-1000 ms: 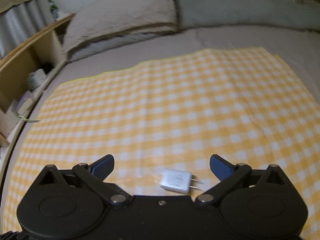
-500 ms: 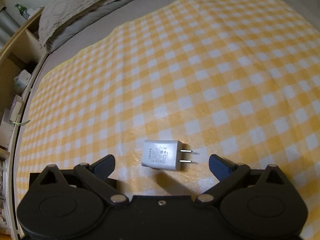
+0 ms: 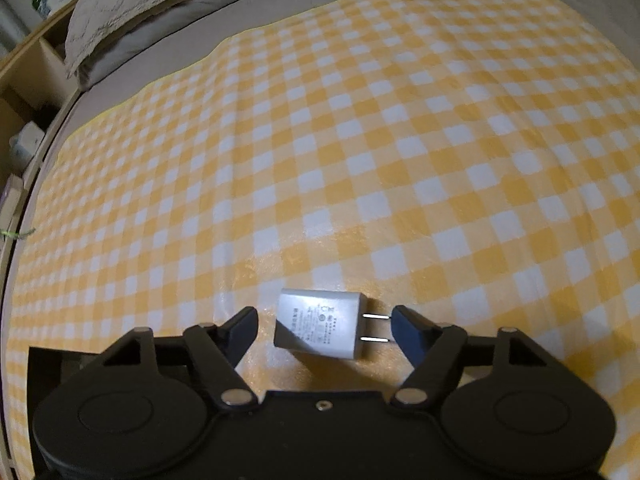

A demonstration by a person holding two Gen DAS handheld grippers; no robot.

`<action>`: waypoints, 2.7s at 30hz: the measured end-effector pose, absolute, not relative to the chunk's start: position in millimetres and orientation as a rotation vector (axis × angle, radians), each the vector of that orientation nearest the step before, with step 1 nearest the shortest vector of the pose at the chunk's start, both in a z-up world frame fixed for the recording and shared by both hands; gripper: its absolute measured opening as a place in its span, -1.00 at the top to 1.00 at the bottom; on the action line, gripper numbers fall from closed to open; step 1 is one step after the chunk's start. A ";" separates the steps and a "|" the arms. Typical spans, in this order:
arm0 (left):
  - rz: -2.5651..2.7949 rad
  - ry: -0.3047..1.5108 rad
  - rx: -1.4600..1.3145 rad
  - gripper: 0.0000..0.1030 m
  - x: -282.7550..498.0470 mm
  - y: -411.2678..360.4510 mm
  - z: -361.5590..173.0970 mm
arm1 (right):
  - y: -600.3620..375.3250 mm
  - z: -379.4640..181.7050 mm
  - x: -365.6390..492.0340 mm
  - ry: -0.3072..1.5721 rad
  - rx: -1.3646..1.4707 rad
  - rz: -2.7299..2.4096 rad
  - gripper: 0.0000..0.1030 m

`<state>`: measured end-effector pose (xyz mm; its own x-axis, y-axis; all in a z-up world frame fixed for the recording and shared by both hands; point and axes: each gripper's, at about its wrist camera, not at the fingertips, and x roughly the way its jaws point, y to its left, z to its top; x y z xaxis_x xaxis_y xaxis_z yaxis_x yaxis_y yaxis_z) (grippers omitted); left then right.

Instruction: Organize rigid objects

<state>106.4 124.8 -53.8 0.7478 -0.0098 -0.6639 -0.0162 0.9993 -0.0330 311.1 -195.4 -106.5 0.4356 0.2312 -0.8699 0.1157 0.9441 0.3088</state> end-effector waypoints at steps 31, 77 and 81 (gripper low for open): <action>0.004 0.727 -0.038 0.91 106.7 125.5 -54.1 | -116.3 14.4 221.3 1.039 0.452 0.443 -0.25; 0.001 0.730 -0.044 0.90 106.4 127.3 -53.5 | -61.6 -14.8 190.6 1.223 0.388 0.453 -0.61; 0.004 0.734 -0.041 0.91 106.1 127.6 -52.2 | -72.8 8.8 182.1 1.152 0.402 0.476 -0.62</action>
